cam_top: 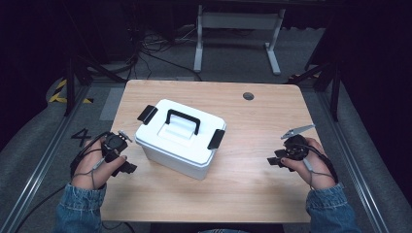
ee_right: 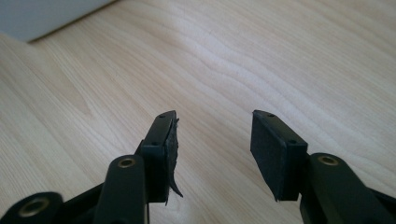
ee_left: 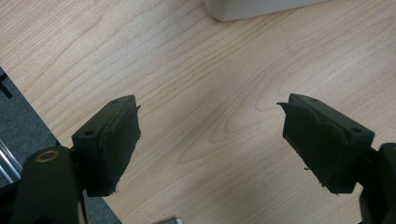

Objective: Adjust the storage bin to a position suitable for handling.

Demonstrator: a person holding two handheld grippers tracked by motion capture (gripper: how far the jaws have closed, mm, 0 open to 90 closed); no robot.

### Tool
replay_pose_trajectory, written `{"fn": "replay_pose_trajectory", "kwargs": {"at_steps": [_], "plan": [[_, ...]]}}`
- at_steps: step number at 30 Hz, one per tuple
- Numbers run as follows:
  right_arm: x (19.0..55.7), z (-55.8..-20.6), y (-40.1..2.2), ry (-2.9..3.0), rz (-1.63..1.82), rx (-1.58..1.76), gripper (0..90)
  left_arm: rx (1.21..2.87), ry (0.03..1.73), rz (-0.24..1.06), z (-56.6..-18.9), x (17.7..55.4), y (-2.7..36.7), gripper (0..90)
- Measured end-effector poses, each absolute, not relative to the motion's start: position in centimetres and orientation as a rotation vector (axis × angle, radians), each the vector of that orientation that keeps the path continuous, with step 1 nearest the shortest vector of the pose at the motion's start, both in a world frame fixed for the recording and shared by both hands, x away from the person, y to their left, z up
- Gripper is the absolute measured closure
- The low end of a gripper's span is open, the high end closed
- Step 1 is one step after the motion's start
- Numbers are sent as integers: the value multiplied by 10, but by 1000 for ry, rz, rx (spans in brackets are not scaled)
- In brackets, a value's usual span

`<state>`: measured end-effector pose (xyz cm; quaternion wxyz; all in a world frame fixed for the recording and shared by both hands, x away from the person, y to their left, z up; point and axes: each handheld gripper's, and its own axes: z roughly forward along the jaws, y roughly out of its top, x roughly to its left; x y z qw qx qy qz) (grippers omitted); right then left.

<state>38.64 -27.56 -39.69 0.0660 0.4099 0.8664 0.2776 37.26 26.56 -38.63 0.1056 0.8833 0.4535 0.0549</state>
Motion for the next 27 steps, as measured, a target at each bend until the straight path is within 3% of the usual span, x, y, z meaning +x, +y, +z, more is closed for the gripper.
{"fn": "replay_pose_trajectory", "kwargs": {"at_steps": [27], "plan": [[392, -353, -242, 2609, 1092, 1079, 522, 2521, 1325, 147, -381, 371, 272, 186]]}}
